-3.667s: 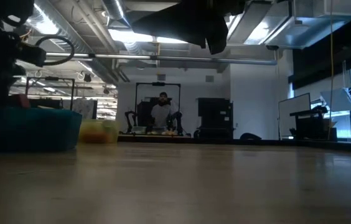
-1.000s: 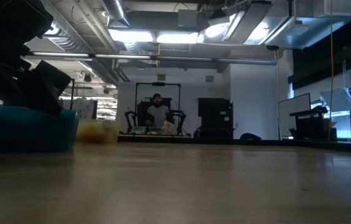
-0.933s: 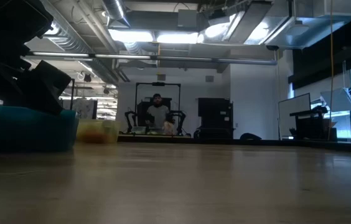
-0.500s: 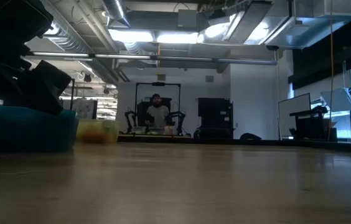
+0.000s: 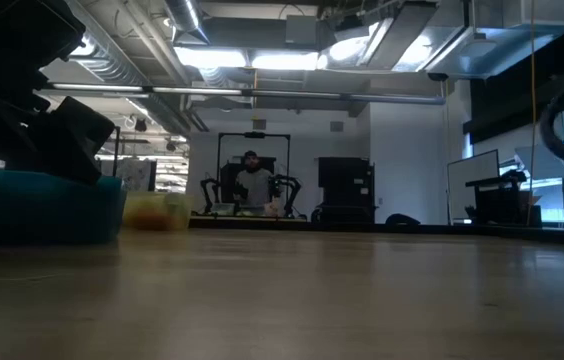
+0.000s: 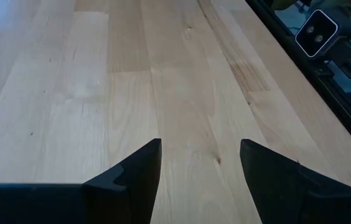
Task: Sort blocks by size
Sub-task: Put the blue block into the orange bin
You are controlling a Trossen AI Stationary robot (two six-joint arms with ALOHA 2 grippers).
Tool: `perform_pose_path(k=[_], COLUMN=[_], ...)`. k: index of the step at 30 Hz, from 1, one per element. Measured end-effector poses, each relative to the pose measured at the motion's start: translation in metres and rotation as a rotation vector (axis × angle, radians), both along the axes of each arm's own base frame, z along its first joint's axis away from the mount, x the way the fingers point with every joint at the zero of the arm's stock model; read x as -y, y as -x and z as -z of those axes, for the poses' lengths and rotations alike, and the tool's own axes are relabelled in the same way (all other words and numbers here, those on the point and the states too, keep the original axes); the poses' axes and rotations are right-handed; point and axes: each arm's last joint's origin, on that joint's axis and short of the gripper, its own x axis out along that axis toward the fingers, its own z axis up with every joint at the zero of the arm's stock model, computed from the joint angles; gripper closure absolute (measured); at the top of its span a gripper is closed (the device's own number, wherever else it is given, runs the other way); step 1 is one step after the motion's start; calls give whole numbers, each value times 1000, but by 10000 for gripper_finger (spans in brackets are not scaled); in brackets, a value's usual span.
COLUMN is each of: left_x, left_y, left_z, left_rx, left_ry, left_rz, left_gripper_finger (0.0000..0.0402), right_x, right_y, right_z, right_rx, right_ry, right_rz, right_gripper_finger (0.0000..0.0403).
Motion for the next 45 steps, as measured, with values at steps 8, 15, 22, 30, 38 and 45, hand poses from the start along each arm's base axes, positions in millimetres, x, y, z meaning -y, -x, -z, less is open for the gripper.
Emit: perform_pose_path(k=[8, 15, 22, 30, 38, 45], left_x=[0, 0, 0, 0, 0, 0], left_y=[0, 0, 0, 0, -1, 0], left_z=[0, 0, 0, 0, -1, -1], left_rx=[-1, -2, -2, 2, 10, 8], left_ry=[4, 5, 5, -3, 2, 5], left_rz=[-2, -3, -4, -7, -6, -9], left_gripper_finger=[199, 199, 199, 199, 199, 199], right_x=[-16, -24, -13, -19, -37, -36], right_y=[29, 52, 61, 35, 3, -13], right_z=[3, 24, 43, 29, 5, -6], right_rx=[-172, -224, -255, -69, 237, 366], right_ry=[-96, -186, -222, -210, -185, -94], right_rz=[-4, -29, -13, -113, -210, -119], right_gripper_finger=[397, 397, 397, 397, 397, 397])
